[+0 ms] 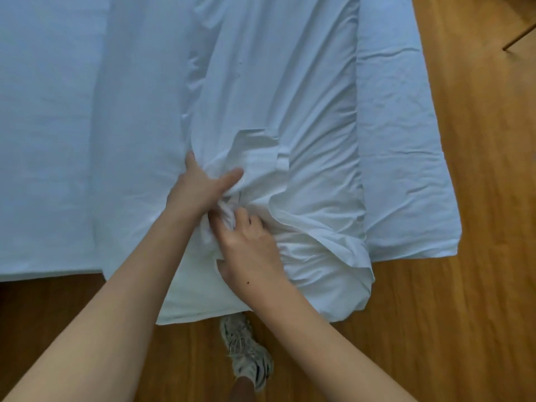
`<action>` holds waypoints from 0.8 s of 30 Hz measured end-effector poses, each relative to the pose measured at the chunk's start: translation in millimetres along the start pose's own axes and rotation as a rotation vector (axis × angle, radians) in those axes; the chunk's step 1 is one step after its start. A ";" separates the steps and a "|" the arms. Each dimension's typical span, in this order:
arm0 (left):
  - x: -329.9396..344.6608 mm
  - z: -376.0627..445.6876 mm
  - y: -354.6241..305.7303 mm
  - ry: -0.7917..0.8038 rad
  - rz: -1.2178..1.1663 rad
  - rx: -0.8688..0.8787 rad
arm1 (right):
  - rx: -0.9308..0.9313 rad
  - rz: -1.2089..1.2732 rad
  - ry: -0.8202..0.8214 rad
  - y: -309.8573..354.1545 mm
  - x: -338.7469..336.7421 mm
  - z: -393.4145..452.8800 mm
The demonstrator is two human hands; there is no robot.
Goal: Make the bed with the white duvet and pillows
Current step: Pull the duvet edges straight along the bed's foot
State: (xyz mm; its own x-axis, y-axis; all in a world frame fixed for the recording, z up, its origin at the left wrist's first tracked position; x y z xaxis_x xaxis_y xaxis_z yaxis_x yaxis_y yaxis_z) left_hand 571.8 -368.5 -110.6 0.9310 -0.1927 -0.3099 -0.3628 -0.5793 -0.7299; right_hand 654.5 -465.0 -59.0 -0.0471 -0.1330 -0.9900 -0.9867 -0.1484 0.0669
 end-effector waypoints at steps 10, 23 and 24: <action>-2.6 4.4 23.3 -0.040 0.029 -0.057 | 0.509 0.596 0.259 -124.9 -12.2 0.4; -28.9 1.6 -8.6 0.090 -0.120 -0.201 | -0.743 0.057 0.394 31.4 32.4 -83.5; -19.1 -1.2 -6.1 0.074 -0.010 -0.184 | -0.752 0.048 0.374 32.9 30.0 -84.1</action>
State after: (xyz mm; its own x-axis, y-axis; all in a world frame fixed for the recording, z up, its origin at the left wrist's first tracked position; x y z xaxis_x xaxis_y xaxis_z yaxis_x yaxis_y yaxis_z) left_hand 556.3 -362.3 -99.5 0.9373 -0.2399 -0.2530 -0.3468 -0.7154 -0.6066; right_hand 633.7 -556.3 -76.1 0.0990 -0.4521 -0.8864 -0.6121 -0.7301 0.3040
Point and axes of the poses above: each hand's wrist, its own z-axis towards the middle knuckle, its own x-axis out of the palm, y = z × x, the point moved 10 cm from there along z, towards the middle knuckle, and after that the axes turned 15 degrees about -z, right-handed, at the moved point
